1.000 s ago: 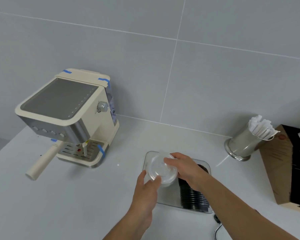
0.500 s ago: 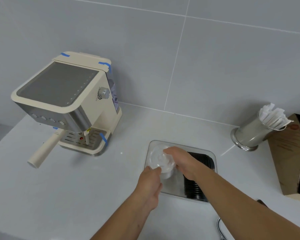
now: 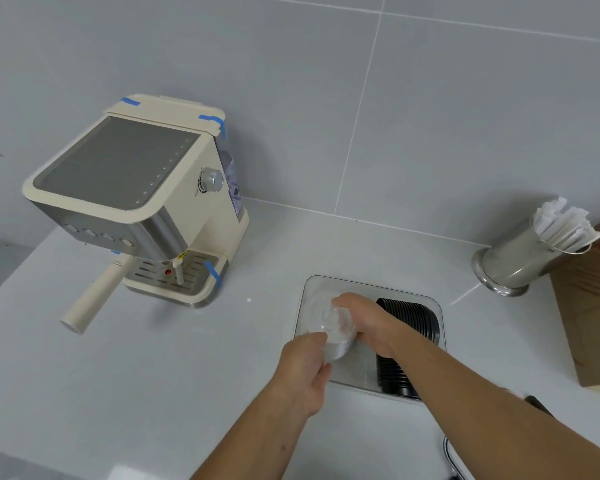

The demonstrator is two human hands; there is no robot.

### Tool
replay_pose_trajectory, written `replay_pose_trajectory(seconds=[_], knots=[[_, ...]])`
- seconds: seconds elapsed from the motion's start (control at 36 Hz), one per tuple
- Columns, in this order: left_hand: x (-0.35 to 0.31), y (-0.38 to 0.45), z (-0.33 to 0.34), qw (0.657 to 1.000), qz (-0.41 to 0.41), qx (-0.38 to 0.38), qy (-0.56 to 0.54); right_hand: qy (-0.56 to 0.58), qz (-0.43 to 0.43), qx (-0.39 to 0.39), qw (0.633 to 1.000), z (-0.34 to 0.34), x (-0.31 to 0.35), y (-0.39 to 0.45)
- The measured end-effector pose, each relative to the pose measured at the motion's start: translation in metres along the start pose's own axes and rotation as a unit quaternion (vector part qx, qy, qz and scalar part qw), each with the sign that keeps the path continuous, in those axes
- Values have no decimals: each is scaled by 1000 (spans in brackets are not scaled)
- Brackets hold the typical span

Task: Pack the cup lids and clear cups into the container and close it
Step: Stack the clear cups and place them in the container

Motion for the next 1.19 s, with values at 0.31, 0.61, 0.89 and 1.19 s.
replay_pose_trajectory(seconds=[0.31, 0.61, 0.89, 1.19], knots=[[-5, -4, -3, 1000, -1, 3, -23, -15, -7, 5, 1000, 2, 2, -6], [-6, -14, -26, 997, 6, 47, 62, -19, 6, -4, 1000, 1, 3, -15], [-24, -18, -46, 979, 112, 58, 161, -36, 2, -13, 999, 6, -7, -26], [-46, 12, -52, 931, 212, 14, 296, 26, 37, -40, 998, 20, -17, -41]])
Point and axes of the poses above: each hand's wrist, its own y-axis towards the middle knuckle, its own z-axis out of the palm, x = y × z, the point moved 1 cm from there along y, towards the middle knuckle, and after that the axes turned 13 degrees about -y, right-handed, at the moved point
